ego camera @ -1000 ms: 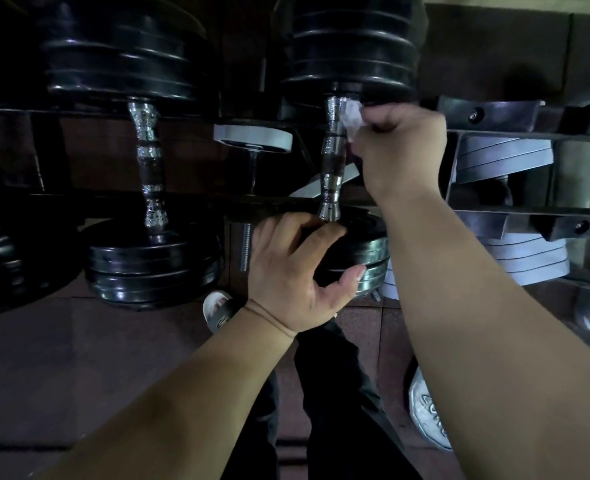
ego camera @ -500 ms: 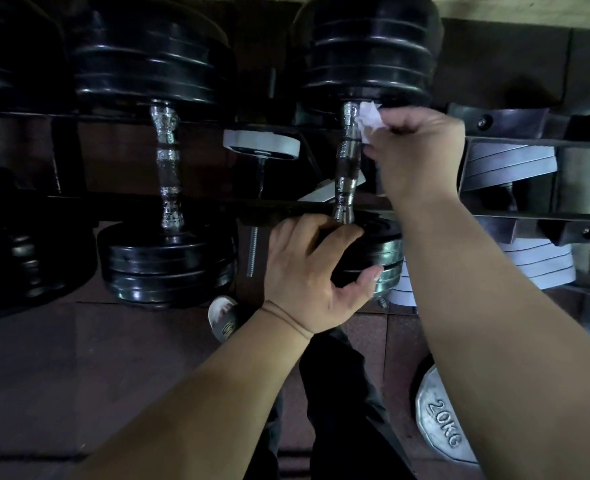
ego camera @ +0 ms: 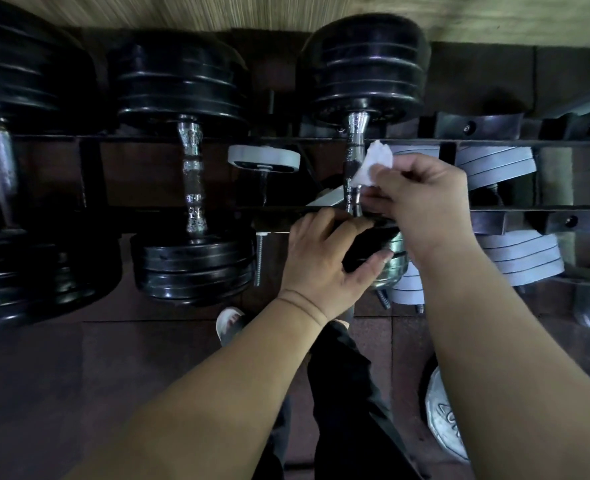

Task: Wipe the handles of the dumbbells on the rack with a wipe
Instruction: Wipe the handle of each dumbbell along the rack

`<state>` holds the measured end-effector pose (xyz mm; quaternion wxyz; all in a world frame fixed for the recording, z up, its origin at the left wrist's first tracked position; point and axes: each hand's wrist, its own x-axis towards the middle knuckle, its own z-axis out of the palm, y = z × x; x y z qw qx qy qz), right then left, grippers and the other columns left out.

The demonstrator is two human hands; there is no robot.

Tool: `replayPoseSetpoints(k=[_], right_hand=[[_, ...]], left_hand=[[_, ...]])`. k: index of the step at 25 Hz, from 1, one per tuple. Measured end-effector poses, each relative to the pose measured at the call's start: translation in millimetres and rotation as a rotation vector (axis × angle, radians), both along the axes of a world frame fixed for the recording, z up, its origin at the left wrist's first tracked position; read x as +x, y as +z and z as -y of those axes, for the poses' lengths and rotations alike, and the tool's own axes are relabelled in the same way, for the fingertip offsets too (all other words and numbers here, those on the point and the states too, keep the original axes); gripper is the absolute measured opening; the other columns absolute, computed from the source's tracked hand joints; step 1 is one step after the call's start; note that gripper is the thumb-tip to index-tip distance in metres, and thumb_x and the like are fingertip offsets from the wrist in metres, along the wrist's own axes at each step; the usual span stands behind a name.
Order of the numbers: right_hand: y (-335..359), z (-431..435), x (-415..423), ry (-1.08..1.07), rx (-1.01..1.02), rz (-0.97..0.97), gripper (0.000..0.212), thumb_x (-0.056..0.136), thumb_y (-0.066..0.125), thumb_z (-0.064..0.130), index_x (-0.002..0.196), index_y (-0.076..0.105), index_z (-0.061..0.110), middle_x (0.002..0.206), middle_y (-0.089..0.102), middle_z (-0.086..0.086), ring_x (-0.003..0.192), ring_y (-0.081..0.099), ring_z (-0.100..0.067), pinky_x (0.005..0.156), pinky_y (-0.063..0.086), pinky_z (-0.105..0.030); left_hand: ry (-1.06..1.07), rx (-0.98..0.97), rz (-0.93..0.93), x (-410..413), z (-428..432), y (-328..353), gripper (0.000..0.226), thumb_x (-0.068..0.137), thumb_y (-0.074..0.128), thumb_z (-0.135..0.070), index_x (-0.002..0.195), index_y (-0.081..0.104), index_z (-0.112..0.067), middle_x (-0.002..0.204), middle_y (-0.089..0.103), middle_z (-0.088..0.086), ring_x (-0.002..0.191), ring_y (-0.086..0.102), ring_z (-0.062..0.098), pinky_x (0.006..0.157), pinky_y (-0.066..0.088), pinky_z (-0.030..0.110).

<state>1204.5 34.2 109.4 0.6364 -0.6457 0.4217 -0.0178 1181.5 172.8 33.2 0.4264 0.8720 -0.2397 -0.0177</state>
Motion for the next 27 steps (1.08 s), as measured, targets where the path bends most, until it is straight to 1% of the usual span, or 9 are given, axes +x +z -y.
replayPoseSetpoints(k=[3, 6, 8, 10, 14, 18, 20, 23, 27], right_hand=[[12.4, -6.2, 2.7, -0.112, 0.075, 0.008, 0.013, 0.091, 0.077, 0.012, 0.086, 0.066, 0.015, 0.073, 0.068, -0.006, 0.059, 0.067, -0.018, 0.056, 0.056, -0.030], [19.0, -12.9, 2.2, -0.103, 0.059, 0.002, 0.011, 0.095, 0.072, 0.012, 0.088, 0.064, 0.017, 0.066, 0.069, 0.000, 0.054, 0.063, -0.013, 0.046, 0.048, -0.025], [21.4, -20.8, 1.6, -0.073, 0.064, -0.004, 0.015, 0.097, 0.069, 0.012, 0.083, 0.066, 0.018, 0.065, 0.070, 0.001, 0.056, 0.063, -0.013, 0.049, 0.050, -0.026], [21.3, -27.6, -0.5, -0.026, 0.053, -0.006, 0.018, 0.097, 0.067, 0.013, 0.080, 0.068, 0.018, 0.071, 0.073, -0.003, 0.063, 0.066, -0.015, 0.056, 0.054, -0.030], [15.7, -27.3, -5.4, 0.049, -0.071, -0.008, 0.017, 0.098, 0.066, 0.017, 0.084, 0.071, 0.023, 0.084, 0.075, -0.007, 0.073, 0.070, -0.017, 0.064, 0.060, -0.037], [2.8, -20.0, -26.2, 0.174, -0.471, -0.094, 0.007, 0.096, 0.069, 0.030, 0.101, 0.071, 0.027, 0.093, 0.072, 0.011, 0.082, 0.063, -0.005, 0.079, 0.054, -0.031], [-8.1, -19.0, -43.3, 0.262, -0.583, -0.120, 0.017, 0.094, 0.071, 0.033, 0.108, 0.071, 0.023, 0.101, 0.069, 0.011, 0.084, 0.057, 0.000, 0.079, 0.044, -0.024], [-30.5, -21.9, -60.0, 0.372, -0.681, -0.044, 0.026, 0.095, 0.066, 0.036, 0.108, 0.072, 0.015, 0.103, 0.063, 0.010, 0.099, 0.059, -0.011, 0.088, 0.042, -0.024], [-51.2, -25.5, -65.4, 0.303, -0.744, 0.096, 0.035, 0.095, 0.060, 0.040, 0.101, 0.073, 0.008, 0.100, 0.059, 0.010, 0.101, 0.056, -0.016, 0.093, 0.038, -0.014]], left_hand=[[0.091, -0.212, -0.182, 15.6, -10.1, 15.9, 0.018, 0.096, 0.070, -0.023, 0.105, 0.079, -0.010, 0.100, 0.074, 0.004, 0.092, 0.071, 0.017, 0.087, 0.058, 0.037], [0.287, -0.404, -0.564, 35.6, -11.0, 39.1, 0.019, 0.098, 0.071, -0.018, 0.117, 0.074, -0.021, 0.114, 0.074, 0.002, 0.100, 0.074, 0.011, 0.090, 0.061, 0.030], [0.316, -0.573, -0.800, 47.8, -9.6, 53.2, 0.018, 0.098, 0.072, -0.016, 0.115, 0.071, -0.025, 0.116, 0.075, 0.007, 0.099, 0.077, 0.019, 0.085, 0.064, 0.034], [0.265, -0.622, -0.899, 56.3, -11.1, 60.2, 0.016, 0.095, 0.074, -0.011, 0.108, 0.073, -0.021, 0.110, 0.076, 0.011, 0.094, 0.079, 0.024, 0.082, 0.065, 0.034], [0.220, -0.522, -0.901, 67.4, -12.8, 59.4, 0.026, 0.085, 0.084, -0.003, 0.097, 0.078, -0.025, 0.101, 0.077, 0.004, 0.096, 0.078, 0.022, 0.094, 0.063, 0.042], [0.242, -0.374, -0.877, 88.5, -3.3, 42.9, 0.040, 0.080, 0.074, 0.004, 0.082, 0.078, -0.036, 0.088, 0.075, -0.014, 0.095, 0.074, 0.012, 0.095, 0.063, 0.042], [0.252, -0.293, -0.881, 102.8, 3.9, 32.4, 0.040, 0.080, 0.065, 0.006, 0.089, 0.076, -0.031, 0.090, 0.075, -0.011, 0.094, 0.073, 0.011, 0.087, 0.062, 0.030], [0.269, -0.083, -0.794, 125.5, 11.0, 24.2, 0.032, 0.084, 0.060, 0.002, 0.101, 0.068, -0.025, 0.098, 0.072, -0.003, 0.088, 0.070, 0.009, 0.069, 0.050, 0.014], [0.117, 0.039, -0.690, 132.5, 17.5, 21.9, 0.028, 0.094, 0.058, -0.007, 0.108, 0.078, -0.020, 0.095, 0.074, -0.012, 0.078, 0.069, -0.005, 0.063, 0.043, 0.000]])
